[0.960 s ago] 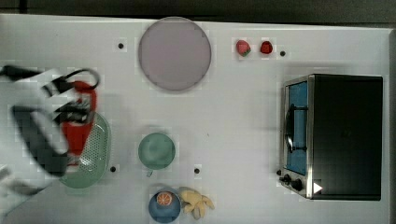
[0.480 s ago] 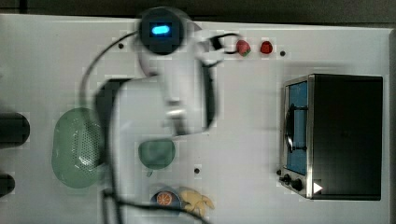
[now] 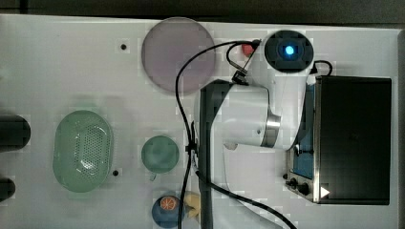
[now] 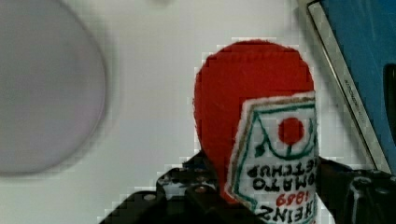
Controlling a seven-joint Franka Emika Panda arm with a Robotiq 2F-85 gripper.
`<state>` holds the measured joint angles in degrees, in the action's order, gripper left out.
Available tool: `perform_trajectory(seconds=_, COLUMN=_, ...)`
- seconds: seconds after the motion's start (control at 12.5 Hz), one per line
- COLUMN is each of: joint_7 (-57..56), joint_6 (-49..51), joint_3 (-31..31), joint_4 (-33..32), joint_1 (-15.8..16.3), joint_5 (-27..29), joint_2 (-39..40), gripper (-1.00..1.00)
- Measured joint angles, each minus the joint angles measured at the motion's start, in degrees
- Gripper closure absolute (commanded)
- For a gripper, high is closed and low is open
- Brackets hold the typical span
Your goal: Pick ketchup from strainer and place it on the table
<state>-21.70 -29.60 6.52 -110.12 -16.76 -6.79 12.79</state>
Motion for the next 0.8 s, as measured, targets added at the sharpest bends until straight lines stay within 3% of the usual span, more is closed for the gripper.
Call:
perform_trajectory(seconds=0.48, joint_7=-1.3, joint_6=-13.4, joint_3=0.8, joint_4=-16.0, joint_1=2.6, joint_5=-0.6, joint_2=-0.5, gripper=-0.19)
perform_trajectory(seconds=0.8, joint_7=-1.4, joint_6=-22.2, joint_3=3.8, joint_4=-22.4, joint_1=4.4, joint_5=-0.2, joint_2=1.2, gripper=-0.19)
